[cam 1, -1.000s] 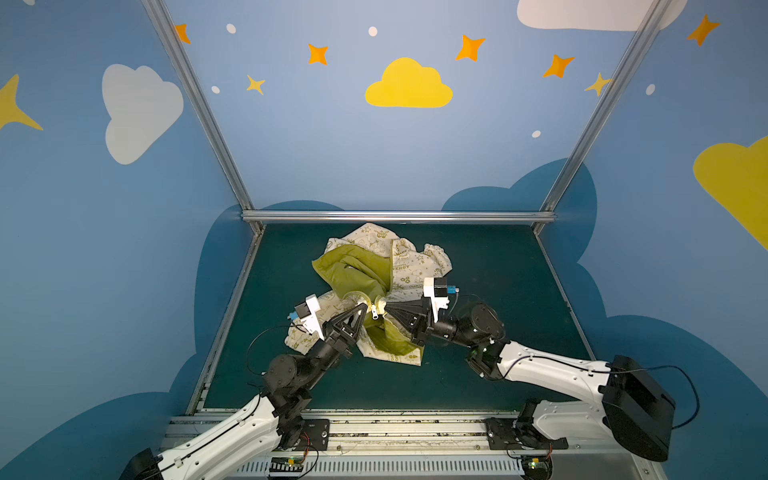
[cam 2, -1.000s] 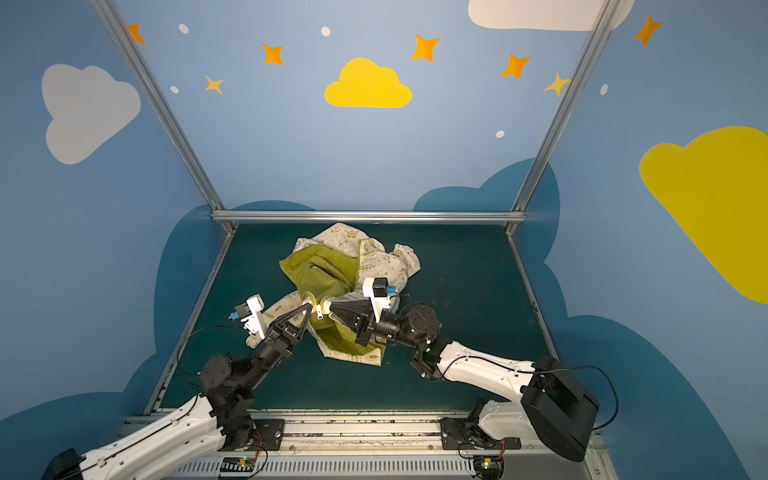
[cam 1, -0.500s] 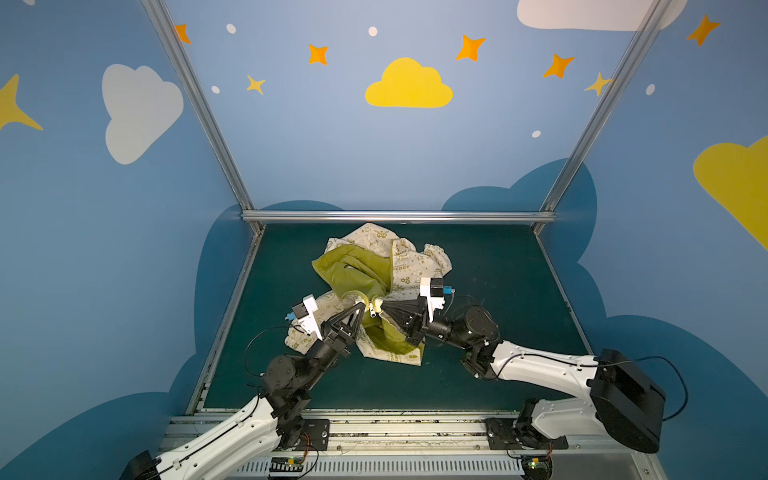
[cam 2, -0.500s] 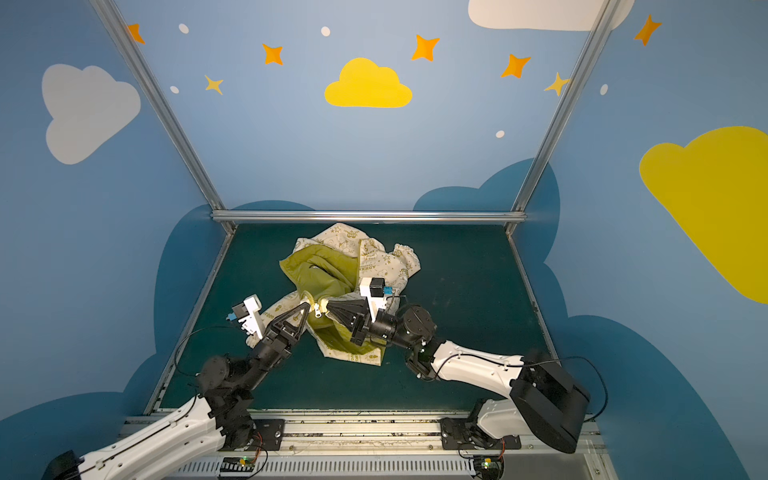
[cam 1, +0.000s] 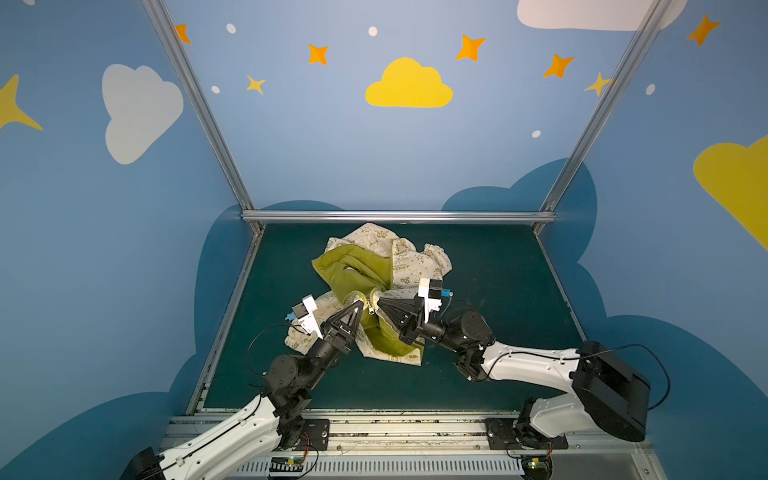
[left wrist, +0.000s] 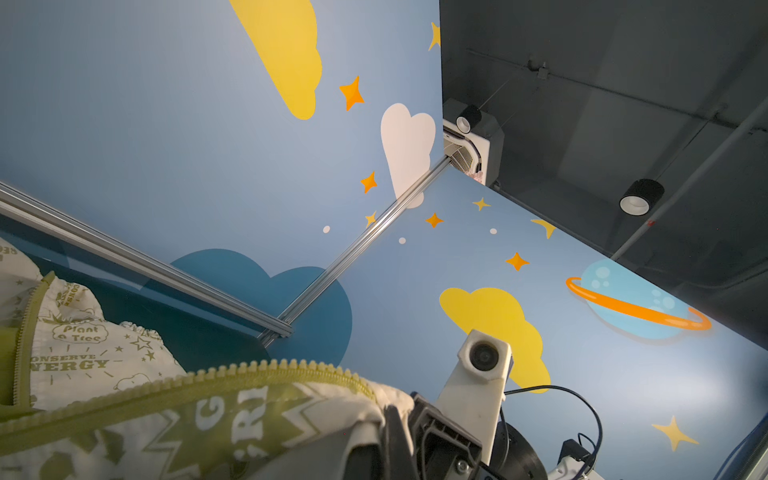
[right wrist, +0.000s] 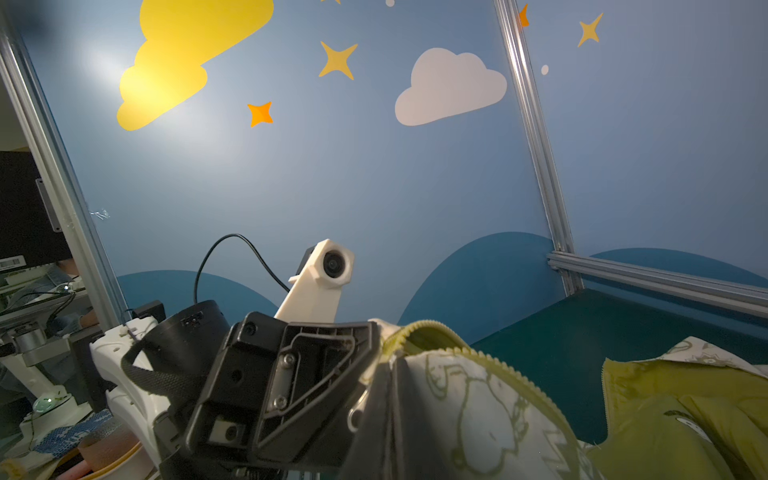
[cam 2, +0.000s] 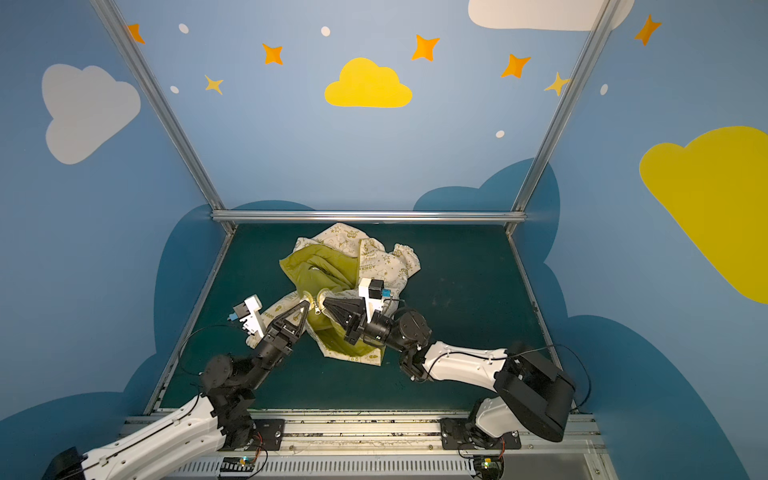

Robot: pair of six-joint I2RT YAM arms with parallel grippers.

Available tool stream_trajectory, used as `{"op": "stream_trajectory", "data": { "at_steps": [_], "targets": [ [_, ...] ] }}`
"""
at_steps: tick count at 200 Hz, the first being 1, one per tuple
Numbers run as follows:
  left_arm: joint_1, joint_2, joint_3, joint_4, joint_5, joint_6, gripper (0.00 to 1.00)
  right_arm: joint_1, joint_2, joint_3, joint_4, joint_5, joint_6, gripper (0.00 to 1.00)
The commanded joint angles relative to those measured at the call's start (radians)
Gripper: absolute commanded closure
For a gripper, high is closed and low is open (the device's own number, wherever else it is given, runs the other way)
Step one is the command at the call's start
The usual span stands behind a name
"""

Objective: Zip up the jacket
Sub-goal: 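Pull the slider with the right gripper away from the left gripper along the zipper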

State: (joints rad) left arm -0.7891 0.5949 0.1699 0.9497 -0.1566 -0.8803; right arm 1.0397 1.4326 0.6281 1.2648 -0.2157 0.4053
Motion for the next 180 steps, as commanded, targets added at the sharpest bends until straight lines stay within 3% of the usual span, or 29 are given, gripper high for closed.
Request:
{"op": "stream_trajectory", "data": {
  "at_steps": [1, 114, 180],
  "targets": [
    [-0.002, -0.023, -0.012, 0.013, 0.015, -0.003, 0.97, 0.011, 0.013, 0.033, 0.071, 0.029, 0.007, 1.0],
    [-0.002, -0.005, -0.014, 0.042, -0.002, -0.015, 0.97, -0.004, 0.086, 0.14, 0.139, 0.007, 0.052, 1.0],
    [0.0, -0.005, 0.005, 0.029, -0.004, -0.003, 0.97, -0.004, 0.038, 0.086, -0.036, -0.011, 0.108, 1.0]
  ]
}}
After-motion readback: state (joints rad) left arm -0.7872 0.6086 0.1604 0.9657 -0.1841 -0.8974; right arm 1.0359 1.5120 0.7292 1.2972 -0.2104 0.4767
